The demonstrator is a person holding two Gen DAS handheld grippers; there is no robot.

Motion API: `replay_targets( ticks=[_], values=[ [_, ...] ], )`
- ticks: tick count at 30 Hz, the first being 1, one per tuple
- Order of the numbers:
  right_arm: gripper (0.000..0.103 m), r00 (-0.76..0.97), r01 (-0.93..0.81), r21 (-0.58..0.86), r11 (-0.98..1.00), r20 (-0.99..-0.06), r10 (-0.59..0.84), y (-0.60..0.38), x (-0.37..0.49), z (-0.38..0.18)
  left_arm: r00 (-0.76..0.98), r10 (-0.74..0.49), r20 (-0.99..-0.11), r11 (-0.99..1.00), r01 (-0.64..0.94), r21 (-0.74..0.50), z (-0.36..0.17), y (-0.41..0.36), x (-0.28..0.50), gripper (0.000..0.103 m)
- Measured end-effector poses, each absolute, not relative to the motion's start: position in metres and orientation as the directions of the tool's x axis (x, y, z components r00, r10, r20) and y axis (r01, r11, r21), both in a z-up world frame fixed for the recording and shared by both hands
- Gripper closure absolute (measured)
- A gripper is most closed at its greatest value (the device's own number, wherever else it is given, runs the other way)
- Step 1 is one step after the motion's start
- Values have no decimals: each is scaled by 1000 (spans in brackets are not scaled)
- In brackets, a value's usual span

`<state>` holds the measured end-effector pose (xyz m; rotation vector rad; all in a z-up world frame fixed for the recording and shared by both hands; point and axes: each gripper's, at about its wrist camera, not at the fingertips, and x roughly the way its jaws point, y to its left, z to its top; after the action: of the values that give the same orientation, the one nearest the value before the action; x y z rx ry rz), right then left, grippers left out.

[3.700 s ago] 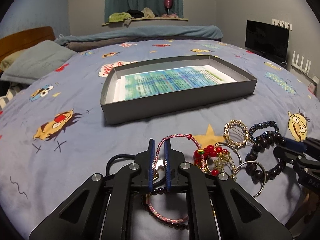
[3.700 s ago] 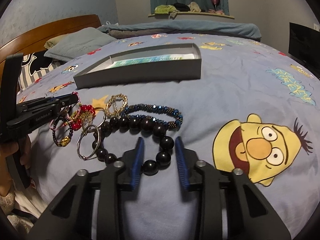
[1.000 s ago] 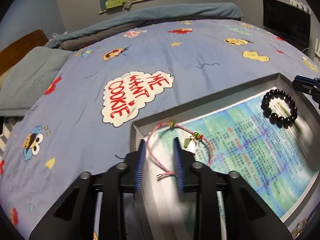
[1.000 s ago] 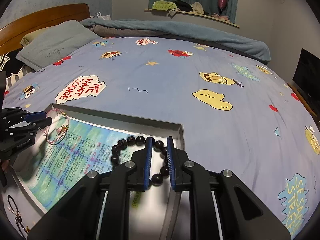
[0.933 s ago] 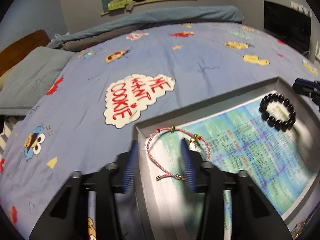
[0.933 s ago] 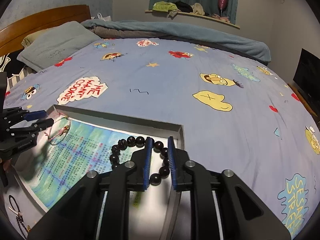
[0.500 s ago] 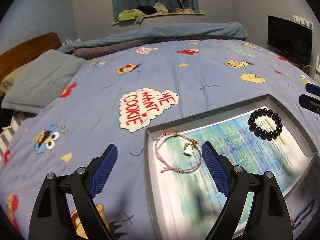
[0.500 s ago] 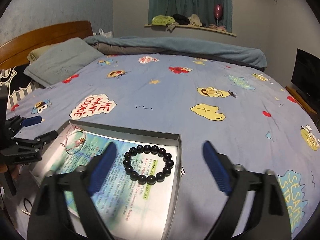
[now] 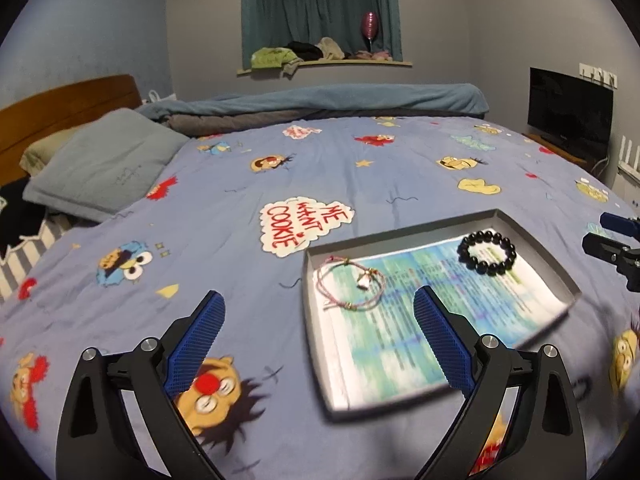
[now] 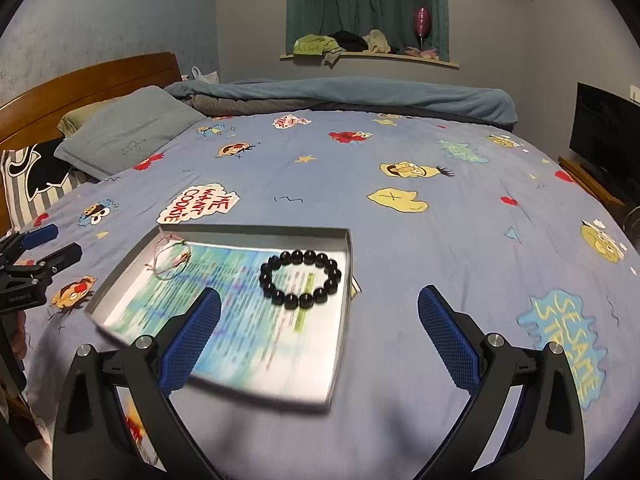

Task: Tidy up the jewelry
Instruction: 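Withdraw both open tools back toward the jewelry pile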

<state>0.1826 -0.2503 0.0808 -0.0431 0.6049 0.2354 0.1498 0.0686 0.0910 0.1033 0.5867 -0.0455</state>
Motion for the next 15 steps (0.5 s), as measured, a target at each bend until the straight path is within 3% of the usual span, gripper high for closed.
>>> replay_targets(
  ticks=[9,15],
  values=[
    [6,803,-240,24,971,-557,212,-258,126,70,848,-49,-528,993,100,67,87,72,88,8],
    [6,805,-264,-9,965,-553,215,-252,92,55,822,-69,-566,995,101,26,63,74,62,8]
  ],
)
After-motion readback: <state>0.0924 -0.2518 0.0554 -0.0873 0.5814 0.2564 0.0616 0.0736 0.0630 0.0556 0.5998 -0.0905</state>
